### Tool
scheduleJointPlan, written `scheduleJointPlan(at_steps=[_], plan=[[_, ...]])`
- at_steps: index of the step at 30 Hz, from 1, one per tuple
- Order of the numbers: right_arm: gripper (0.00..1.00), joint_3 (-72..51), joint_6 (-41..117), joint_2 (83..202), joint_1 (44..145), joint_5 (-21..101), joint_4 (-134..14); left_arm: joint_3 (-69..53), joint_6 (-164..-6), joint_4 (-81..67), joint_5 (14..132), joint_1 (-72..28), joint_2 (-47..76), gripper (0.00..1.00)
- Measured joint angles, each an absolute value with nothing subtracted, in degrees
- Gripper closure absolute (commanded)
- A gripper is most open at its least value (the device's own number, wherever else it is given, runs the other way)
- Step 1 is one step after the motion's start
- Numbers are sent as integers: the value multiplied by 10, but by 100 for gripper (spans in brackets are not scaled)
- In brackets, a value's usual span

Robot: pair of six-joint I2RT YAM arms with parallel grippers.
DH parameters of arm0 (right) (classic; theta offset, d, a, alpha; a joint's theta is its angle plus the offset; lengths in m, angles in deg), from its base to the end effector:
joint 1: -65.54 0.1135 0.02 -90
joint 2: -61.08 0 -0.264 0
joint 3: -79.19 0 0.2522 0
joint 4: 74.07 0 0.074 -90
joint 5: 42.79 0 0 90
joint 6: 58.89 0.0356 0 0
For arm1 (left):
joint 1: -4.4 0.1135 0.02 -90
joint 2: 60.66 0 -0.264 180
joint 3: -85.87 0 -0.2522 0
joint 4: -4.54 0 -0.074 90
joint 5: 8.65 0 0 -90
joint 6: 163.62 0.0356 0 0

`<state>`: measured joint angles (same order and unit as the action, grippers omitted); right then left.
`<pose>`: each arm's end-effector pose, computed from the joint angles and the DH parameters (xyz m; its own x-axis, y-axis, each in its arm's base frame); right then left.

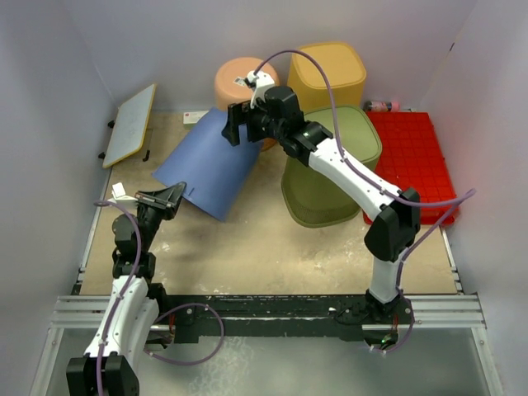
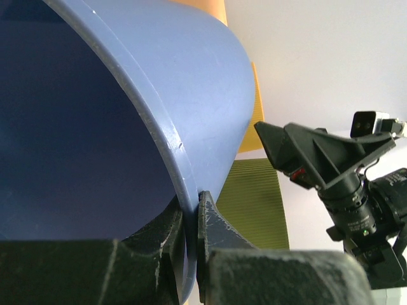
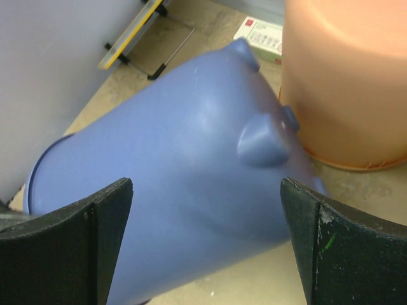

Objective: Turn the large container upside down

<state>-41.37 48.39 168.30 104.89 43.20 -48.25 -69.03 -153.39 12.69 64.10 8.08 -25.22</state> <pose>0.3468 0.2876 0.4002 -0.3631 0.0854 -0.9278 -0.6047 0.7359 0.3045 0.1613 -0.0002 0.2172 -0.2375 -0.9571 -0.1663 0.0041 0.1702 -0.9854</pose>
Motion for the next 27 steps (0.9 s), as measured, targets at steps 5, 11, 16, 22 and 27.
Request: scheduleJointPlan(at_steps=[5, 11, 16, 22, 27], plan=[[0, -488, 501, 1740, 1032, 432, -477, -695, -1531, 127, 641, 81, -257, 100], [0, -537, 513, 1791, 1019, 432, -462, -699, -1529, 129, 641, 81, -258, 100], [0, -565, 526, 1819, 1014, 413, -459, -699, -1526, 130, 641, 81, -258, 100], [0, -549, 549, 1818, 1012, 350, -477, -700, -1525, 132, 641, 81, -258, 100], [0, -504, 564, 1808, 1006, 305, -519, -701, -1523, 133, 641, 81, -258, 100]])
